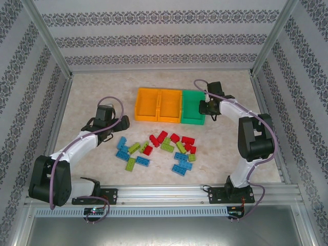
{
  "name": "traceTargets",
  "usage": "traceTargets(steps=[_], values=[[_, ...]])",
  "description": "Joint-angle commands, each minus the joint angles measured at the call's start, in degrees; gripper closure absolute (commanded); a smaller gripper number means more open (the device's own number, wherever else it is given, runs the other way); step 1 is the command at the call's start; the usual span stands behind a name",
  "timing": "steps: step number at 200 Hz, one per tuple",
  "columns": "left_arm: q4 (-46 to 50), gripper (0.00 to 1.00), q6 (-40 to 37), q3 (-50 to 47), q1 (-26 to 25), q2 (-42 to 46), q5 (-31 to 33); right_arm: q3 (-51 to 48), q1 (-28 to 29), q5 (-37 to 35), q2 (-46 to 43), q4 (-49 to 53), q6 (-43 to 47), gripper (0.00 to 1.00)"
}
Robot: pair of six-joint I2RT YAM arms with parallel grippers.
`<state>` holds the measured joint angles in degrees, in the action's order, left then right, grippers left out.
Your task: Sort the legos into containers by color
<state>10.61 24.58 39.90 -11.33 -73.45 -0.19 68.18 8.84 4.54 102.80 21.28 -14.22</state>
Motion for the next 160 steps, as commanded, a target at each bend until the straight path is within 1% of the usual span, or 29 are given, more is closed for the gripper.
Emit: traceTargets(steps=[1,21,50,91,112,136,160], values=[[6.97,0.00,3.96,-0.97,-1.16,2.92,1.85,-0.02,-0.10,0.20,-1.94,1.20,1.85,0.58],[9.68,0.02,4.91,-2.40,-2.34,5.03,1.68,-1.02,-0.41,3.09,-3.20,0.21,1.07,0.48],[12.65,0.04,5.52,-4.23,-5.92,8.31,1.45,-3.22,-0.54,5.44,-6.30,-2.04,-0.01,0.36],[16.81,0.07,6.97,-6.00,-9.50,9.81,2.44,-6.47,-1.71,7.47,-10.92,-4.18,-1.59,0.31],[17.68,0.08,7.62,-7.02,-10.11,10.00,3.30,-7.26,-2.75,7.81,-11.83,-3.87,-1.87,0.29],[16.02,0.11,7.94,-7.69,-10.18,8.97,2.47,-8.10,-3.57,8.29,-12.31,-3.40,-1.87,0.28],[14.10,0.14,7.90,-7.16,-10.14,6.03,2.65,-9.32,-3.92,8.38,-13.13,-3.53,-2.03,0.28]])
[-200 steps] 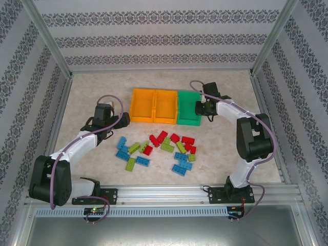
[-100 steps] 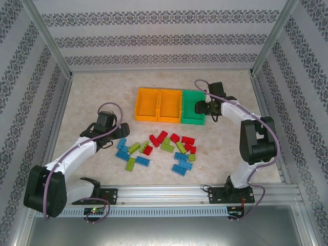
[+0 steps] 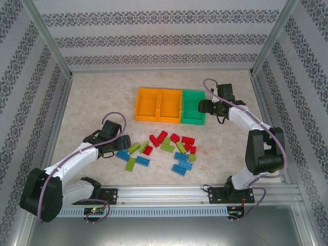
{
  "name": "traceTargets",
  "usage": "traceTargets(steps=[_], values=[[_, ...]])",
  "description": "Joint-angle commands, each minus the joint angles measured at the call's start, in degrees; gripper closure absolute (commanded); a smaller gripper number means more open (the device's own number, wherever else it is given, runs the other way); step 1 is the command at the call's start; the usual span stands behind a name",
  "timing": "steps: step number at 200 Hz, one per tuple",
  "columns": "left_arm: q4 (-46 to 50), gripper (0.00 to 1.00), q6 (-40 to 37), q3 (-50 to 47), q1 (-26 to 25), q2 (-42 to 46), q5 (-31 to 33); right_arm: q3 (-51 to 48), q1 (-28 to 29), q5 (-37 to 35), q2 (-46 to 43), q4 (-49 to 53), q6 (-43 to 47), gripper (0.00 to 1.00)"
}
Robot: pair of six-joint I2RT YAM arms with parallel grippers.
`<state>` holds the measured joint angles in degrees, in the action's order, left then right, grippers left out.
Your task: Sort the legos into containers by color
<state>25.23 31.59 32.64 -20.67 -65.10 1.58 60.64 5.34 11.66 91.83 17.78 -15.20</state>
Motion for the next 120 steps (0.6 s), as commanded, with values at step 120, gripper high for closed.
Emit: traceTargets(steps=[120], values=[[-4.75,0.36,-0.44,4.79,-0.36,-12.51,2.46,-7.31,-0.69,0.53,-6.13,-0.59,-2.07,0.28]])
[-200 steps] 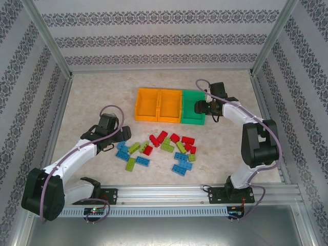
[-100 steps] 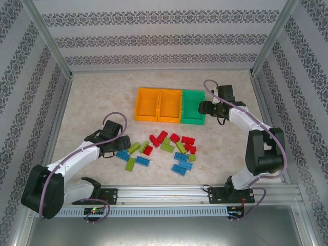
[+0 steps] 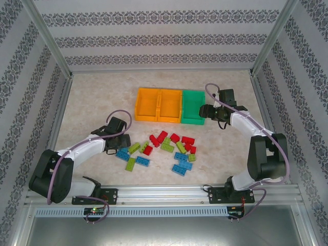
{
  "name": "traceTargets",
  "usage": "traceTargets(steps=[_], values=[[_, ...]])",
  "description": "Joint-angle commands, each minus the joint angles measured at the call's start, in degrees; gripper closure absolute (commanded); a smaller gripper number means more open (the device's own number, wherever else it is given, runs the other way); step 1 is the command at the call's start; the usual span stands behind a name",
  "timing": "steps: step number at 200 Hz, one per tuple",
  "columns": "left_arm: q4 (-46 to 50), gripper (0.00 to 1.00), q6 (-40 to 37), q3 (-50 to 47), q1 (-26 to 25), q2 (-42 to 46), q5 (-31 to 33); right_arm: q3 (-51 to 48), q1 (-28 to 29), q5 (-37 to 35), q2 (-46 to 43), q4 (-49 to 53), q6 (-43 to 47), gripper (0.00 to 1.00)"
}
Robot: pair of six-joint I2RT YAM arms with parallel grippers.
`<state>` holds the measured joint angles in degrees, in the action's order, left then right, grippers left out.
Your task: Sort the legos into containers by color
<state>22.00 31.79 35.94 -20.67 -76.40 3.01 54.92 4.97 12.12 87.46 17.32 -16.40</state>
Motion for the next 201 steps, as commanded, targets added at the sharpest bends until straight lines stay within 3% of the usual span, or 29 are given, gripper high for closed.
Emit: traceTargets(steps=[1,110,161,201], values=[[-1.52,0.36,-0.61,1.50,-0.39,-1.25,1.08,-1.58,-0.31,0.07,-1.76,-0.13,-0.87,0.28],[-3.12,0.73,-1.46,1.14,0.70,-0.85,1.93,-5.04,-0.51,0.17,-5.38,-0.95,0.05,0.28],[-2.40,0.78,-2.10,4.35,0.69,3.14,4.01,-7.25,2.14,-0.65,-8.31,0.28,2.85,0.27],[-4.71,0.80,-4.86,11.94,0.67,2.80,-0.04,-9.83,5.50,-2.59,-10.17,-0.02,2.83,0.27]])
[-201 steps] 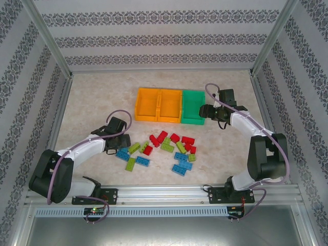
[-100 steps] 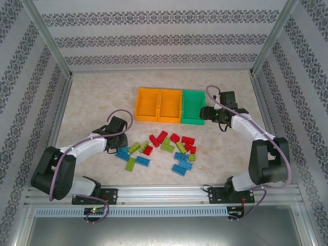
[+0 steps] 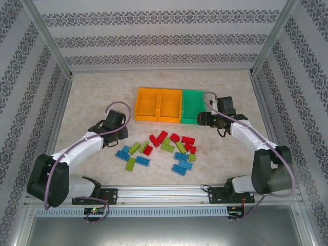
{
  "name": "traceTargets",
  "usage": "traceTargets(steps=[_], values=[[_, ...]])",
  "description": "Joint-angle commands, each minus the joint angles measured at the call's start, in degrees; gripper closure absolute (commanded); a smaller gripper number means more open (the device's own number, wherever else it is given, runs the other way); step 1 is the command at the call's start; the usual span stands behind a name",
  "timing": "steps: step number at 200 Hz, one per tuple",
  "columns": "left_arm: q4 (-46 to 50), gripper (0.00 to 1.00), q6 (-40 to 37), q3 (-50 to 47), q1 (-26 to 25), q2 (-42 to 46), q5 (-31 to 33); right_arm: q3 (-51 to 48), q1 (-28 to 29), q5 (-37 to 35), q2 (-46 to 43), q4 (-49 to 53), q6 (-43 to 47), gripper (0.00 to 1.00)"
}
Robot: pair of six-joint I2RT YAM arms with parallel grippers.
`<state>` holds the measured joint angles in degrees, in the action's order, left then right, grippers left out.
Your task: Sort the legos into containers by color
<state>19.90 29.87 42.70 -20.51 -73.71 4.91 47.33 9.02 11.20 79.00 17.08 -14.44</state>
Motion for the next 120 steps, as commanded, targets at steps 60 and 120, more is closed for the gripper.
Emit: traceTargets(steps=[60,120], values=[[-5.67,0.84,-5.44,25.52,0.20,-17.84,-13.11,-6.03,8.91,-0.98,-3.87,-0.35,-0.73,0.29],[-3.98,0.83,-2.50,37.98,-0.12,-31.67,-12.96,-7.22,15.06,-2.50,-3.74,4.56,-8.13,0.30]])
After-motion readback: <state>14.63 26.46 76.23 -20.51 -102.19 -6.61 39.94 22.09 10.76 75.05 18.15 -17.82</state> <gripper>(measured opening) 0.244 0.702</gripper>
